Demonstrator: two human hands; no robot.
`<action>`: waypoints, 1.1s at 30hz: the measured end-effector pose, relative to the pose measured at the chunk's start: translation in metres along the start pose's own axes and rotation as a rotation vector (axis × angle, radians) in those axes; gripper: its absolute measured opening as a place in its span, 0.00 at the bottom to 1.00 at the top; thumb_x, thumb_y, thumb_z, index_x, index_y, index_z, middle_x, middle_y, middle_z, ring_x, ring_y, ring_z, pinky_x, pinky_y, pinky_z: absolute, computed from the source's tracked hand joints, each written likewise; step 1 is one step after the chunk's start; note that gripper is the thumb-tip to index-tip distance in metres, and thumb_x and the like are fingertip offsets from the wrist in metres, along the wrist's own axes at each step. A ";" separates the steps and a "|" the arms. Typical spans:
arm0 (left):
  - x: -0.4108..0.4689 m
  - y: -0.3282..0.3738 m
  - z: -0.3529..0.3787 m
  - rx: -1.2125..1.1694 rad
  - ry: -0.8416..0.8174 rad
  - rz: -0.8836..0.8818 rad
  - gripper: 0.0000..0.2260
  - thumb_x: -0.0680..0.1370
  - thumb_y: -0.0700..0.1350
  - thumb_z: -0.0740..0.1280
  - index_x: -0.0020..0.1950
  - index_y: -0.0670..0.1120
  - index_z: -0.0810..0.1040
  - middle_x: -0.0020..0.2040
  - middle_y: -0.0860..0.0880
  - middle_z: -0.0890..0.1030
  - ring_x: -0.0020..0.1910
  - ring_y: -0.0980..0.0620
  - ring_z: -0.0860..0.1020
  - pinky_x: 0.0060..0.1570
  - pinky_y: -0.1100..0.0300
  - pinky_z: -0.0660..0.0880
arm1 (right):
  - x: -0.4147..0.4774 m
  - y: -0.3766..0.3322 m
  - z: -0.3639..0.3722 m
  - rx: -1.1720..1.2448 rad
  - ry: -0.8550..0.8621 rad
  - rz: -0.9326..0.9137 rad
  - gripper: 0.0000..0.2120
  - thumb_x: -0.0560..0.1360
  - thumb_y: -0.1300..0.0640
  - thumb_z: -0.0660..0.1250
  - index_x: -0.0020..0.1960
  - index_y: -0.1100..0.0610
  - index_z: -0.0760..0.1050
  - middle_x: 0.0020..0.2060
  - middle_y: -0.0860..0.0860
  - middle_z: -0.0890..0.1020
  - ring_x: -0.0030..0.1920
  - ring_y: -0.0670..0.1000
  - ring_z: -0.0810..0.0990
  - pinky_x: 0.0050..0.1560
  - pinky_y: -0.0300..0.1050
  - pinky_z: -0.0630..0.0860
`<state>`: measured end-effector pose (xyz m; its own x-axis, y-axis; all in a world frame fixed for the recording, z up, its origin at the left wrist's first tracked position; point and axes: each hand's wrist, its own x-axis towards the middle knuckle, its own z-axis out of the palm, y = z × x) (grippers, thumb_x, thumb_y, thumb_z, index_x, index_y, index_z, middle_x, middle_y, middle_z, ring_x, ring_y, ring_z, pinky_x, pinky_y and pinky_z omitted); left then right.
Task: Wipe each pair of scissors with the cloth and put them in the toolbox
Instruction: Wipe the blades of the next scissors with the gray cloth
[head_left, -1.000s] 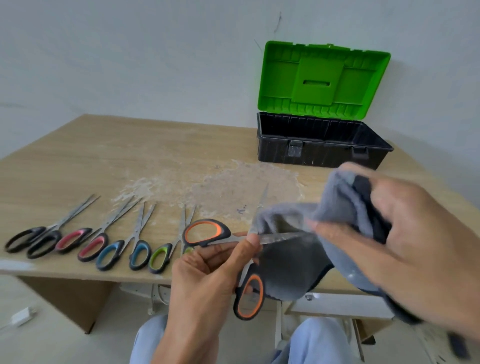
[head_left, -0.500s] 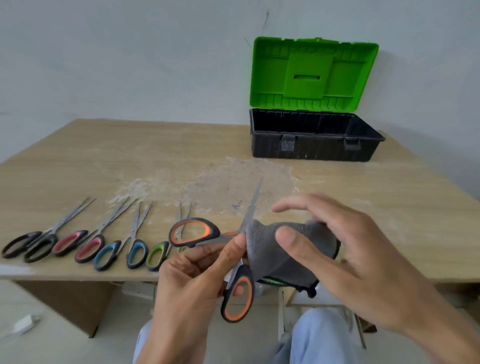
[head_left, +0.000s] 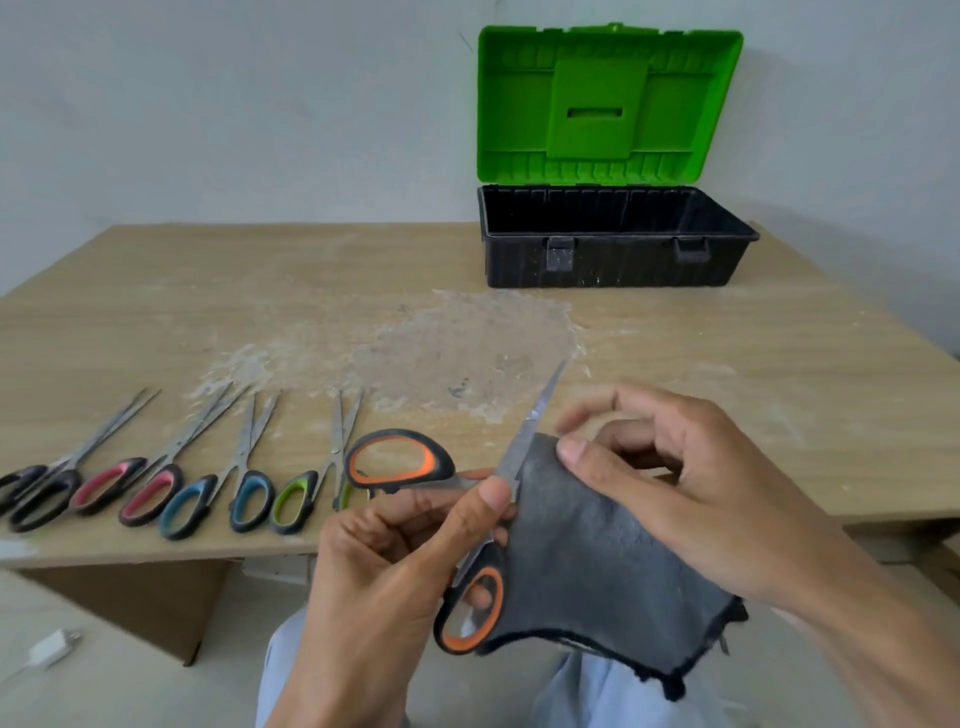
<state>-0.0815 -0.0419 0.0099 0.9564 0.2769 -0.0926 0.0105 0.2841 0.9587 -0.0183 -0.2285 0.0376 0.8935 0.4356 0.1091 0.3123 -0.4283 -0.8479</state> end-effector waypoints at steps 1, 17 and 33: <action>0.001 -0.001 0.000 -0.017 0.017 -0.006 0.11 0.62 0.46 0.76 0.36 0.39 0.86 0.36 0.38 0.84 0.35 0.42 0.78 0.34 0.56 0.76 | -0.001 0.000 0.000 -0.010 0.003 -0.008 0.07 0.78 0.42 0.68 0.53 0.41 0.81 0.36 0.53 0.85 0.28 0.42 0.75 0.34 0.33 0.72; -0.004 -0.001 -0.001 -0.017 -0.040 -0.065 0.12 0.61 0.47 0.77 0.38 0.40 0.87 0.38 0.35 0.85 0.35 0.37 0.78 0.41 0.49 0.76 | -0.004 0.007 -0.006 0.134 0.018 0.013 0.14 0.71 0.41 0.71 0.51 0.45 0.90 0.47 0.39 0.90 0.50 0.39 0.88 0.52 0.34 0.80; -0.009 0.004 -0.005 -0.012 -0.006 -0.069 0.11 0.61 0.47 0.76 0.37 0.41 0.87 0.37 0.37 0.85 0.25 0.49 0.73 0.21 0.65 0.67 | -0.009 0.000 0.003 0.132 -0.160 -0.033 0.10 0.78 0.45 0.69 0.49 0.44 0.90 0.37 0.46 0.88 0.35 0.47 0.85 0.36 0.40 0.76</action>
<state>-0.0914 -0.0385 0.0131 0.9554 0.2504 -0.1568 0.0732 0.3135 0.9468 -0.0274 -0.2299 0.0345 0.8176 0.5723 0.0636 0.2863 -0.3083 -0.9072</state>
